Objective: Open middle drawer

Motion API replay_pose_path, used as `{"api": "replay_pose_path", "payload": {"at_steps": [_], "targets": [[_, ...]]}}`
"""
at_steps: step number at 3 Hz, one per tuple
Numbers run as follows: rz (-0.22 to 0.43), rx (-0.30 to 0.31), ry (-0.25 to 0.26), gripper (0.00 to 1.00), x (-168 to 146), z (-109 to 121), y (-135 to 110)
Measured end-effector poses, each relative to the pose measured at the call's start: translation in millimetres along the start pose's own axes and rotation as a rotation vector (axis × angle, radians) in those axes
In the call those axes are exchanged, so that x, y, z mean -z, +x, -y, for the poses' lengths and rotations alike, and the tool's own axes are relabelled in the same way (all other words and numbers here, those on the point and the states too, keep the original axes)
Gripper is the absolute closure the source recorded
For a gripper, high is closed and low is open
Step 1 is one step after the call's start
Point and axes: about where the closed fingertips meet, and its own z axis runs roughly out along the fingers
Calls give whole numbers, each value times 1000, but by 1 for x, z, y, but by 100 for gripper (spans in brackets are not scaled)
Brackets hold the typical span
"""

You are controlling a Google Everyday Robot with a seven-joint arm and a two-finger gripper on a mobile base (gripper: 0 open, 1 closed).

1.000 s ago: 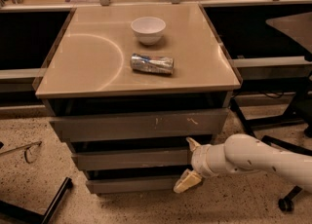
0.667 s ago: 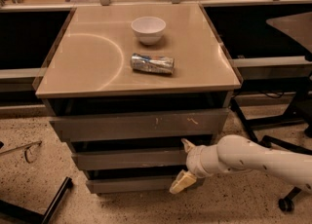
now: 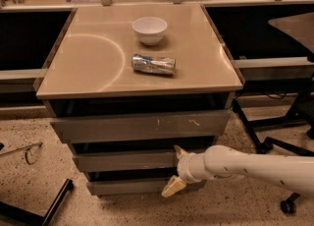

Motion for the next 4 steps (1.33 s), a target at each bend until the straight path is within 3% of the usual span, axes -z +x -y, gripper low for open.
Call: {"api": "replay_pose_path", "payload": {"at_steps": [2, 4], "targets": [[-6, -17, 106, 0, -26, 27, 19], [-21, 6, 93, 0, -34, 43, 10]]}}
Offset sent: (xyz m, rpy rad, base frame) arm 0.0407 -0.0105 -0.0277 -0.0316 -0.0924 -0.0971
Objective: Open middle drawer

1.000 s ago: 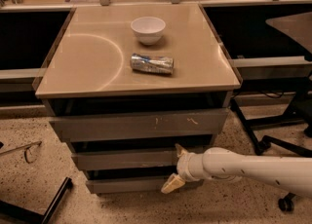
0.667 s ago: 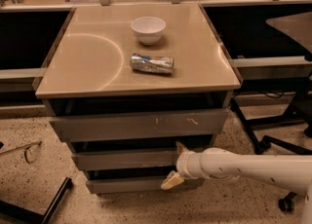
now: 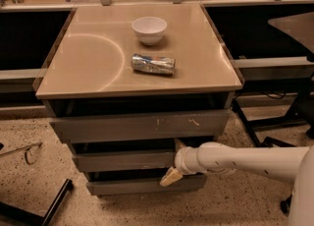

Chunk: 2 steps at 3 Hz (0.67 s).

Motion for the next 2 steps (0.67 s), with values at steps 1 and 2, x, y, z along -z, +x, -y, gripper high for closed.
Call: {"api": "replay_pose_path", "payload": {"at_steps": [1, 2], "targets": [[-8, 16, -23, 0, -4, 3, -7], [-15, 13, -66, 0, -11, -2, -3]]}}
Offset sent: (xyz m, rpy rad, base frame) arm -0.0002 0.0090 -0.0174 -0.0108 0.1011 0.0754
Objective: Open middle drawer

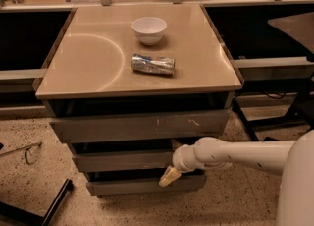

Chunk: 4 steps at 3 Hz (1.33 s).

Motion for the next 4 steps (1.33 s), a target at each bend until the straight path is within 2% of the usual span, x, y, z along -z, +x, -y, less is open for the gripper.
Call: {"api": "replay_pose_path", "payload": {"at_steps": [2, 3, 4], "targets": [[-8, -12, -104, 0, -18, -13, 10], [-5, -12, -142, 0, -16, -20, 10], [16, -10, -189, 0, -8, -38, 7]]}}
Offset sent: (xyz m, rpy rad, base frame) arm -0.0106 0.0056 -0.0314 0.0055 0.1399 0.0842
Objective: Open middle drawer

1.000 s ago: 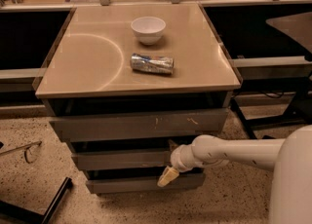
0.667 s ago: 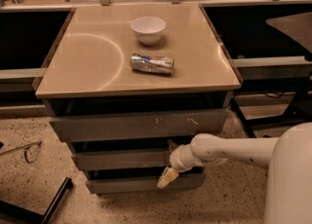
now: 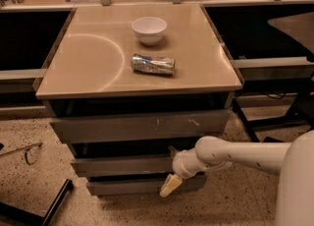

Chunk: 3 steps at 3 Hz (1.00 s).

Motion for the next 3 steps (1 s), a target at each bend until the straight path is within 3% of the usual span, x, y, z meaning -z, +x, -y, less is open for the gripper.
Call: {"api": "replay_pose_path", "payload": {"at_steps": [2, 3], "targets": [[70, -38, -59, 0, 13, -59, 3], [70, -38, -59, 0, 13, -59, 3]]}}
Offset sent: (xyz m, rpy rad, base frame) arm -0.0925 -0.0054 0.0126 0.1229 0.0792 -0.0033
